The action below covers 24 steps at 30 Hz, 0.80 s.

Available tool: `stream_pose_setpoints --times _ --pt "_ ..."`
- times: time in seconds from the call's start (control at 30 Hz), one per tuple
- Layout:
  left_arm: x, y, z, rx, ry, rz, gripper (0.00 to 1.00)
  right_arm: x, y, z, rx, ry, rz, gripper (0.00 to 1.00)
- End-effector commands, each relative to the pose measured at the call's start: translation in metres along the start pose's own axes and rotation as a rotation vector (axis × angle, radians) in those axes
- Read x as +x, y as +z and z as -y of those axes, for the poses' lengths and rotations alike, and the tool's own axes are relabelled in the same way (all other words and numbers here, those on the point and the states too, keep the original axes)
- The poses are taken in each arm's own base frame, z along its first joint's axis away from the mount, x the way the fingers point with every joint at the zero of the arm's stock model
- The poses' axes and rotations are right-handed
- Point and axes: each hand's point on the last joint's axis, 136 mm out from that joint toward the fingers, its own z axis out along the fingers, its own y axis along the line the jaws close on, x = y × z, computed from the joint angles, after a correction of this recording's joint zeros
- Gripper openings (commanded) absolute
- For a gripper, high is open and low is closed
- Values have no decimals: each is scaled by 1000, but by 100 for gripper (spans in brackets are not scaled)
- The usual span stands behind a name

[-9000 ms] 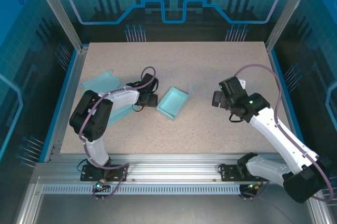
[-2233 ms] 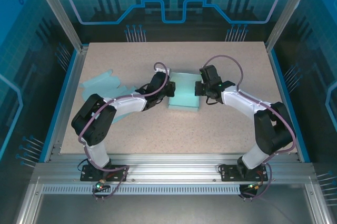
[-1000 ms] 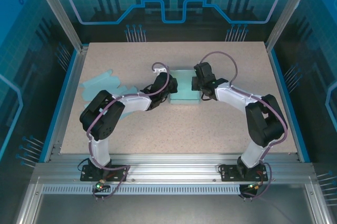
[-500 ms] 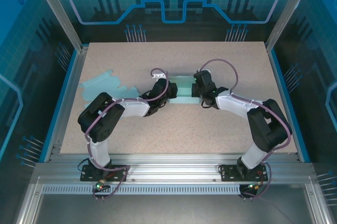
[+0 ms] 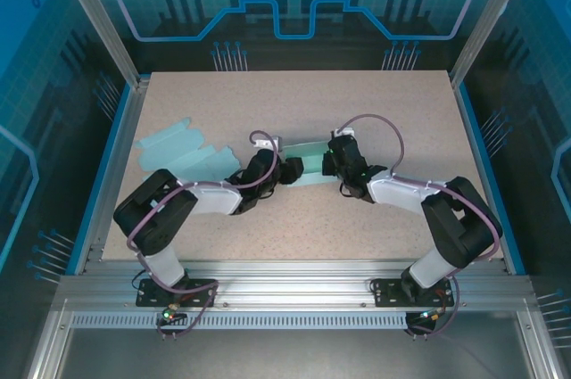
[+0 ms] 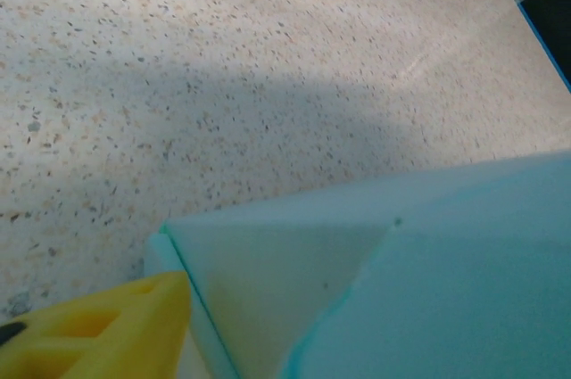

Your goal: Fold the paper box

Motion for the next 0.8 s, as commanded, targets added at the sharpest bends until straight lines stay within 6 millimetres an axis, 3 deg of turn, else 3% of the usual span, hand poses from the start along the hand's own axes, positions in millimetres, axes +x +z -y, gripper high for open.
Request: stream_pose_setpoints --times 0.0,0.13,0.47,0.63,0.77 --pt "-5 -17 9 52 24 29 70 58 0 7 11 -31 -162 7" --pt "-9 -33 6 41 41 48 83 62 -3 8 18 -43 -161 8" --pt "-33 -73 1 20 32 147 89 63 -11 3 49 -107 -152 11" --pt "-58 -101 5 9 67 221 91 57 -19 -3 46 -136 -138 19" --pt "-72 -116 7 -19 103 244 93 51 -26 -7 41 -154 -118 33"
